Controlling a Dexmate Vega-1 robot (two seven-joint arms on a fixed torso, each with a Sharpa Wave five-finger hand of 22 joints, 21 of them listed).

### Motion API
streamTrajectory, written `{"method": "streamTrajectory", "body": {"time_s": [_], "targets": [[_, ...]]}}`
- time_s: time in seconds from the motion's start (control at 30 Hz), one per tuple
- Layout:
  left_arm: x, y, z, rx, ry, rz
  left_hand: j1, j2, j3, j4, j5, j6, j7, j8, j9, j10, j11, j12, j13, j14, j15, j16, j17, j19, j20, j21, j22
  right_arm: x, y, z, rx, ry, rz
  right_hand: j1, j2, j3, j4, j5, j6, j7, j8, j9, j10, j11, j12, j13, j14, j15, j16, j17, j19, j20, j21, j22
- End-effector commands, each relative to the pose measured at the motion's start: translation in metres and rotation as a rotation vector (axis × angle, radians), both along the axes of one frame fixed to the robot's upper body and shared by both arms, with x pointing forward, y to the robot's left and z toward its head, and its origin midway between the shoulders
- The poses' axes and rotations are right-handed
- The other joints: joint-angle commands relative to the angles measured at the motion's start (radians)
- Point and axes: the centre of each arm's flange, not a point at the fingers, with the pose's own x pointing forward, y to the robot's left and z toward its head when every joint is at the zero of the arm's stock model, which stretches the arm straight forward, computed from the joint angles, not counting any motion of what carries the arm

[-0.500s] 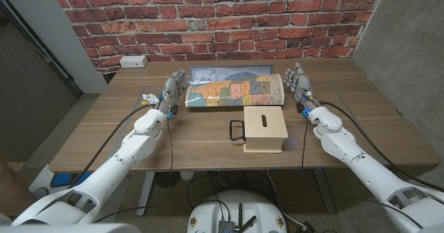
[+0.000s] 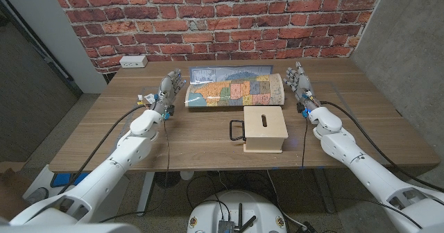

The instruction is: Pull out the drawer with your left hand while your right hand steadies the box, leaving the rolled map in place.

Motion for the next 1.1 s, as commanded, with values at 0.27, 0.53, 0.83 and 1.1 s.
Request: {"method": "streamTrajectory", "body": {"time_s": [0.27,0.53,0.83,1.1], "targets": [[-0.009,0.007,0.004,0.036,0.013,0.020,0.004,0.063,0.006,-0.006,0.004,0.006,-0.019,0.009,0.003,0.009,-0.007,0.011,0.005,0.008,-0.005,0.006,0.004,0.012,-0.044,0.006,0.002,-0.026,-0.013,-0.001,-0.057,-0.023,-0.064,0.007,0.042,0.010,-0.006,0.008,0.010,-0.001,0.007,0.004,0.010,-0.005,0.008,0.002,-0.005,-0.007,0.008,-0.002,0.004,-0.011,0.005,0.001],[-0.012,0.013,0.004,0.034,0.019,0.037,0.006,0.062,0.008,-0.011,0.004,0.008,-0.027,0.009,0.003,0.023,-0.012,0.015,0.004,0.019,-0.007,0.008,0.003,0.016,-0.045,0.007,0.002,-0.048,-0.015,0.000,-0.093,-0.040,-0.114,0.017,0.046,0.018,-0.012,0.012,0.017,-0.007,0.010,0.004,0.020,-0.013,0.011,0.001,0.037,-0.003,0.021,-0.014,-0.010,-0.022,0.002,0.001],[-0.017,0.015,0.008,0.058,0.021,0.038,0.008,0.062,0.010,-0.014,0.004,0.009,-0.027,0.008,0.003,0.024,-0.011,0.014,0.004,0.022,-0.009,0.007,0.003,0.018,-0.045,0.007,0.002,-0.072,-0.016,0.001,-0.166,-0.077,-0.179,0.021,0.045,0.021,-0.016,0.012,0.018,-0.008,0.009,0.004,0.019,-0.012,0.010,0.001,0.038,-0.001,0.018,-0.020,-0.020,-0.025,0.000,0.001],[-0.022,0.015,0.007,0.079,0.017,0.038,0.009,0.061,0.012,-0.018,0.004,0.014,-0.023,0.010,0.003,0.026,-0.012,0.013,0.004,0.026,-0.010,0.007,0.003,0.019,-0.045,0.007,0.002,-0.095,-0.013,0.000,-0.284,-0.120,-0.280,0.024,0.045,0.023,-0.019,0.013,0.027,-0.012,0.012,0.004,0.025,-0.016,0.012,0.001,0.042,-0.014,0.018,-0.026,-0.020,-0.035,0.003,0.000]]}}
